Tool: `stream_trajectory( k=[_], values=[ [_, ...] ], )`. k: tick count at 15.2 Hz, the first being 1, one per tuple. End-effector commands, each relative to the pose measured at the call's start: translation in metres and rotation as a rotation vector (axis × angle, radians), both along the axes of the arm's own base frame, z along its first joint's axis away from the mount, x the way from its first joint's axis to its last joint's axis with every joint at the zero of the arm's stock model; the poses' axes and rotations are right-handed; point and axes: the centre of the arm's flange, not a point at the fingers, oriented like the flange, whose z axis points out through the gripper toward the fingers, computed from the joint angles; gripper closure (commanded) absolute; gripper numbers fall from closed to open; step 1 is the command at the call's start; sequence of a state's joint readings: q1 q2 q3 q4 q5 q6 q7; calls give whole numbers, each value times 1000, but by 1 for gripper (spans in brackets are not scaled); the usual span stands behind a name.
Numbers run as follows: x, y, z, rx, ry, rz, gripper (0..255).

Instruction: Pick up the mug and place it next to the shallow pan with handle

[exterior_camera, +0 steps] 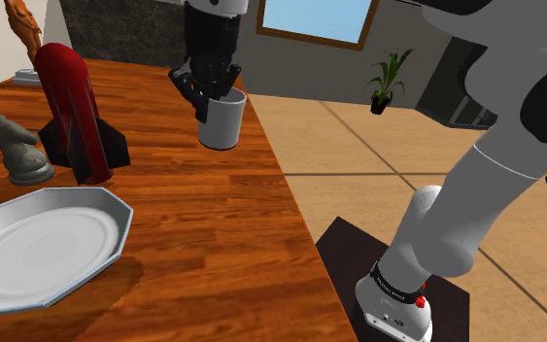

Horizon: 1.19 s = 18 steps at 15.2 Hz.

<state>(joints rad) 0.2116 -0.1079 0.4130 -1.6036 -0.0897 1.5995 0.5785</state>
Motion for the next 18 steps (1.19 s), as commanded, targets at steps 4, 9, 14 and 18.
stream_trajectory(
  k=[4,9,14,18],
  values=[
    [-19,52,0,0,0,-2,255],
    [-19,52,-26,0,0,-2,255],
    [-19,52,-52,0,0,-2,255],
    [-19,52,-74,0,0,-2,255]
  ],
)
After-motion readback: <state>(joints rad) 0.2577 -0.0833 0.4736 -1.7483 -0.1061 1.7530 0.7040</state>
